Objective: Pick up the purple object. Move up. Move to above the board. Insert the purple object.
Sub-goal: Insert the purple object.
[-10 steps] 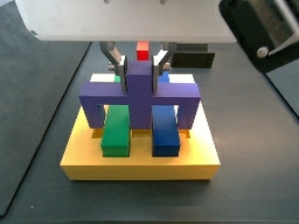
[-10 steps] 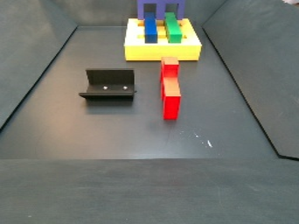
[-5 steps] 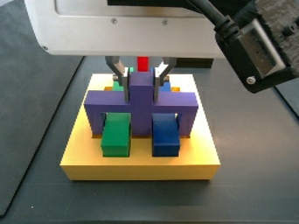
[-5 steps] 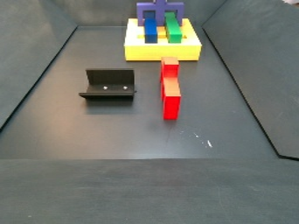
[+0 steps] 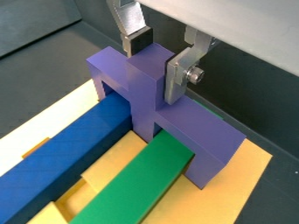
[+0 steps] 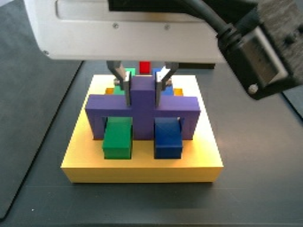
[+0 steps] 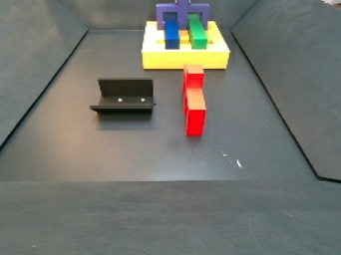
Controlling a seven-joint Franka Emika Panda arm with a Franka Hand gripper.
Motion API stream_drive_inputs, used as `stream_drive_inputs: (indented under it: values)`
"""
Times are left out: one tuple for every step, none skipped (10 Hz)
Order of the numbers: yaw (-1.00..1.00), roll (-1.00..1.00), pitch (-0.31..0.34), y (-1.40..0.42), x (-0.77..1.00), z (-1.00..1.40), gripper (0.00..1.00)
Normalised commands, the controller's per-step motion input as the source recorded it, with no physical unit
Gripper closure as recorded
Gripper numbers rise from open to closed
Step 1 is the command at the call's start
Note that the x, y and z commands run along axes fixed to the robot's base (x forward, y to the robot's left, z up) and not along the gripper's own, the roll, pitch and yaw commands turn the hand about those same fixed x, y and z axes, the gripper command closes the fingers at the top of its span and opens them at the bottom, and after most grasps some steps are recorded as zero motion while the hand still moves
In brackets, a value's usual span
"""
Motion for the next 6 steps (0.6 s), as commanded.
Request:
stream_drive_inputs:
  values:
    - [0.0, 0.0, 0.0, -0.09, -0.01, 0.0, 1.0]
    - [0.0, 0.0, 0.0, 0.0, 0.0, -0.05, 1.0]
    - [0.0, 0.0, -0.01, 0.12, 0.03, -0.3, 1.0]
    - [0.0, -0.08, -0.056, 0.23, 0.06, -0.56, 1.0]
    - [0.0, -0.13, -0.103, 0.12, 0.0, -0.68, 1.0]
    - [0.01, -0.18, -0.14, 0.0, 0.0, -0.67, 1.0]
